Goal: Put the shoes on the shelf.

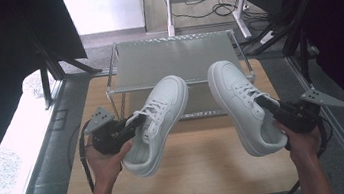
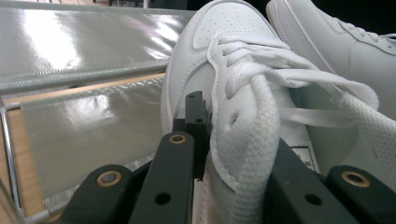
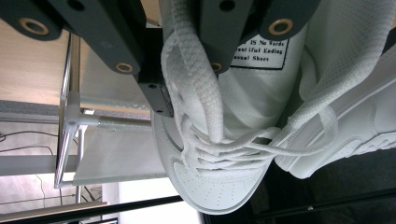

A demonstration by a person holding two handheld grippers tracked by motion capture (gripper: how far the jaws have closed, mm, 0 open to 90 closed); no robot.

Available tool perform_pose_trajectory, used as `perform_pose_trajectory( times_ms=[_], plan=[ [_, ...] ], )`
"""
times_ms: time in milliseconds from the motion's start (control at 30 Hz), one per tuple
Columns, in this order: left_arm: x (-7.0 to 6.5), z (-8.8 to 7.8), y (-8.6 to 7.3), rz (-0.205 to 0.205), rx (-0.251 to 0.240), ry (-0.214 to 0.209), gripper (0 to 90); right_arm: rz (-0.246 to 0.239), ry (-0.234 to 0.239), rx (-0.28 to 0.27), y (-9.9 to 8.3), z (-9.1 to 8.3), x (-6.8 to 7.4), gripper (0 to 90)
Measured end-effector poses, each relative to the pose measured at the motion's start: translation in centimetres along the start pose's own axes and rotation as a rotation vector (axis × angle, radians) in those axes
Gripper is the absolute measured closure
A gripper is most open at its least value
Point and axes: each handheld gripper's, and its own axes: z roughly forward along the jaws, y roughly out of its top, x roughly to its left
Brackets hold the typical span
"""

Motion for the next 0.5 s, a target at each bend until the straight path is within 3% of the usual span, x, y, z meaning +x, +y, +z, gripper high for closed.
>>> perform_pose_trajectory(
  times_ms=[500],
  plan=[
    [0.9, 1.4, 2.2, -0.002, 0.000, -0.008, 83.2, 0.003, -0.003, -0.041, 2.5, 1.3, 0.1, 84.3]
  ],
)
